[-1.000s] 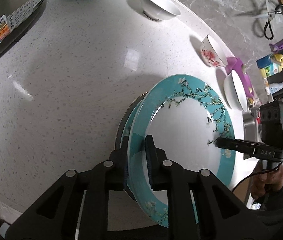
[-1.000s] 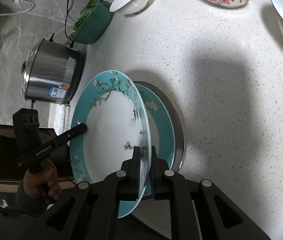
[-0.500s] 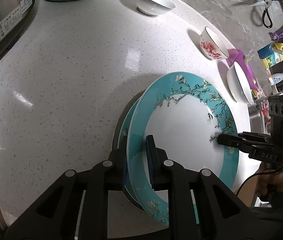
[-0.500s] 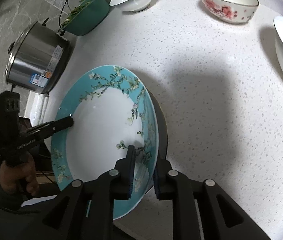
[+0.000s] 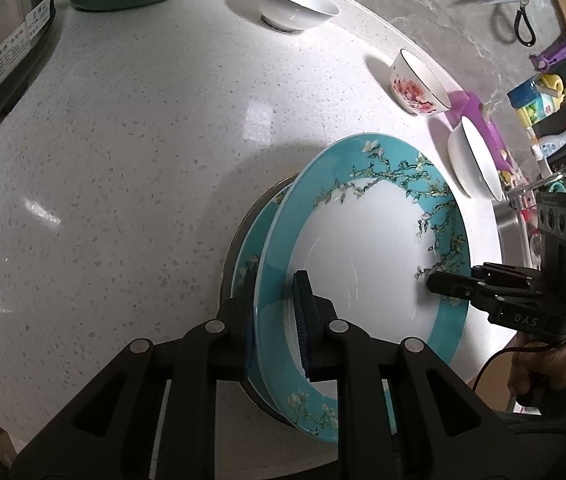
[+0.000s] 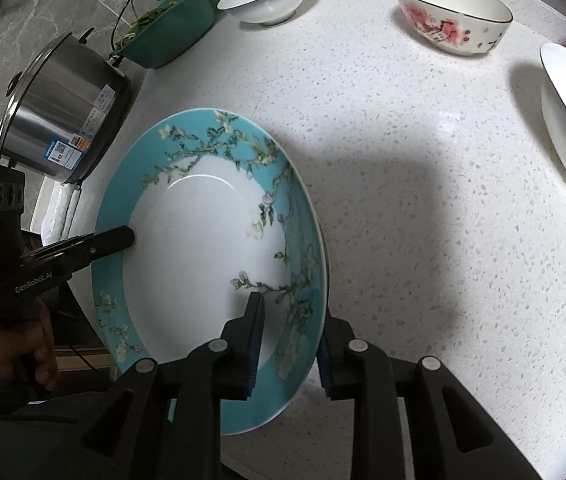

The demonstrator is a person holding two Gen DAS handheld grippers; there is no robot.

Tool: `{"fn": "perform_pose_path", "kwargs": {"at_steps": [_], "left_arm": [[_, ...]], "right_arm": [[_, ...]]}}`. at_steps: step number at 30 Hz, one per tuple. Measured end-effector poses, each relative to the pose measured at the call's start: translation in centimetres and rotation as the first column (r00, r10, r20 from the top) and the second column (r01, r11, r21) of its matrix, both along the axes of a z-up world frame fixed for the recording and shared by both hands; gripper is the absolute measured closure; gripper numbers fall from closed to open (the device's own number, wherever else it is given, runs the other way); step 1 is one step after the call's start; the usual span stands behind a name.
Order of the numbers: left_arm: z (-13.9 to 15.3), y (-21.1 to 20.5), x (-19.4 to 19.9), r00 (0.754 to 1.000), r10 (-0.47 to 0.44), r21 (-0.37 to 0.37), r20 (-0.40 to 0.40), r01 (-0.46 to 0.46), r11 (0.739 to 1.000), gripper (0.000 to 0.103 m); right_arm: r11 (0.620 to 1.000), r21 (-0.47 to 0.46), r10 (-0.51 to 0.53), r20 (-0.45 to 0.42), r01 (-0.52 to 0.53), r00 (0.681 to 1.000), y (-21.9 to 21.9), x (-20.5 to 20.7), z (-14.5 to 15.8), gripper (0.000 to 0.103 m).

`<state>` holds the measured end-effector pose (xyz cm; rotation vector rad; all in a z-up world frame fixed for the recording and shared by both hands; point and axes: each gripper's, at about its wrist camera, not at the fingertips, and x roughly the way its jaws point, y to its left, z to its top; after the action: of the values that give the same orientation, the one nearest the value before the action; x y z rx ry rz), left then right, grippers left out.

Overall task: Organize plates and bowls
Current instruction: 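Carry the deep teal plate with the left tool and lower it onto the stack, then open the left tool and move it to the large white bowl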

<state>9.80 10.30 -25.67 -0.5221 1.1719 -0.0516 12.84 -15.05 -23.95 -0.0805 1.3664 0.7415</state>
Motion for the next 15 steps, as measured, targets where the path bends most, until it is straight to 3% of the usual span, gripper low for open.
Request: {"fn": "perform_pose_path", "kwargs": {"at_steps": [6,15], "left_arm": [[0.2,-0.6,0.4,0.999,-0.046,0.049,0.004,0.045,0.998,0.086],[0.8,-1.6,1.1,0.993,-0.119,0.138,0.028,0.114,0.984,0.072]], "right_arm": [[0.999,-0.03,-0.023,0.018,0.024,1.0,0.4,-0.2,0.0,0.074],[0.995,-0.092,-0.045,0.018,0.046,0.999,1.2,-0.2,-0.4,0.074]]}}
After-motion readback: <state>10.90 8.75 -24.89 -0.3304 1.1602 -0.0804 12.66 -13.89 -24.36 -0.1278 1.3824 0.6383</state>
